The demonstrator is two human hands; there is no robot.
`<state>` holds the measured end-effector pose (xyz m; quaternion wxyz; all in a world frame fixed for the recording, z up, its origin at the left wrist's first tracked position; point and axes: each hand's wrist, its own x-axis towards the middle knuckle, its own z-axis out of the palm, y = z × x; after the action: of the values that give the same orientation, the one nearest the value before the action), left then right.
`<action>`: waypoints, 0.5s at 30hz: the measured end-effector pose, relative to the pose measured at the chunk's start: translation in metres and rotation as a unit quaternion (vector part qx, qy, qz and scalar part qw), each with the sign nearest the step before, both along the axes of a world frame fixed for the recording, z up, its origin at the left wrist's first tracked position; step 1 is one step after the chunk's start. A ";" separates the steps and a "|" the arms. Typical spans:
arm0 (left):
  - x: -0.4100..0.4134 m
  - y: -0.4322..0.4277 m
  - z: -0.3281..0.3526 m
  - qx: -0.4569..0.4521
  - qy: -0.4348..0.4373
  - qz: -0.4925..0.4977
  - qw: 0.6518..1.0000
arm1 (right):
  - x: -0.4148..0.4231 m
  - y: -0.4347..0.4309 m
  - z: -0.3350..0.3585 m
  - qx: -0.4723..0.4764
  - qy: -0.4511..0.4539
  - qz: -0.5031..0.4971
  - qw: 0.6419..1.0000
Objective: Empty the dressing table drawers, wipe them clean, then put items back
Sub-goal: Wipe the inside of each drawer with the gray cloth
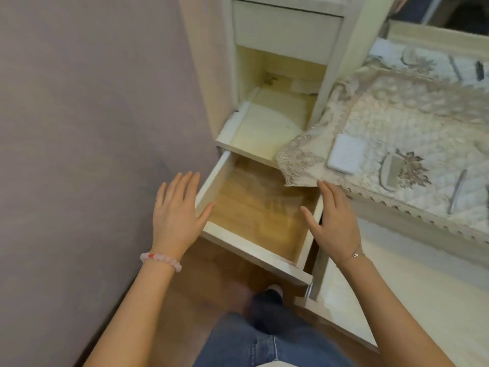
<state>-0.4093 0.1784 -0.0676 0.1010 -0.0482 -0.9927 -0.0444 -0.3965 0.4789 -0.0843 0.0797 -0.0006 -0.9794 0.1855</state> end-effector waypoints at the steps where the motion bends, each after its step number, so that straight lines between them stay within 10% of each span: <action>1: 0.010 -0.009 0.004 0.000 0.005 0.017 1.000 | 0.000 -0.010 0.004 -0.001 0.008 0.019 1.000; 15: 0.264 -0.125 0.048 -0.003 0.052 0.320 0.946 | 0.087 -0.203 0.054 -0.046 0.023 0.340 0.939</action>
<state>-0.1457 0.0535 -0.0196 0.1615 0.2696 -0.9493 -0.0043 -0.3093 0.2761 -0.0307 0.0341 0.3326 -0.9097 0.2461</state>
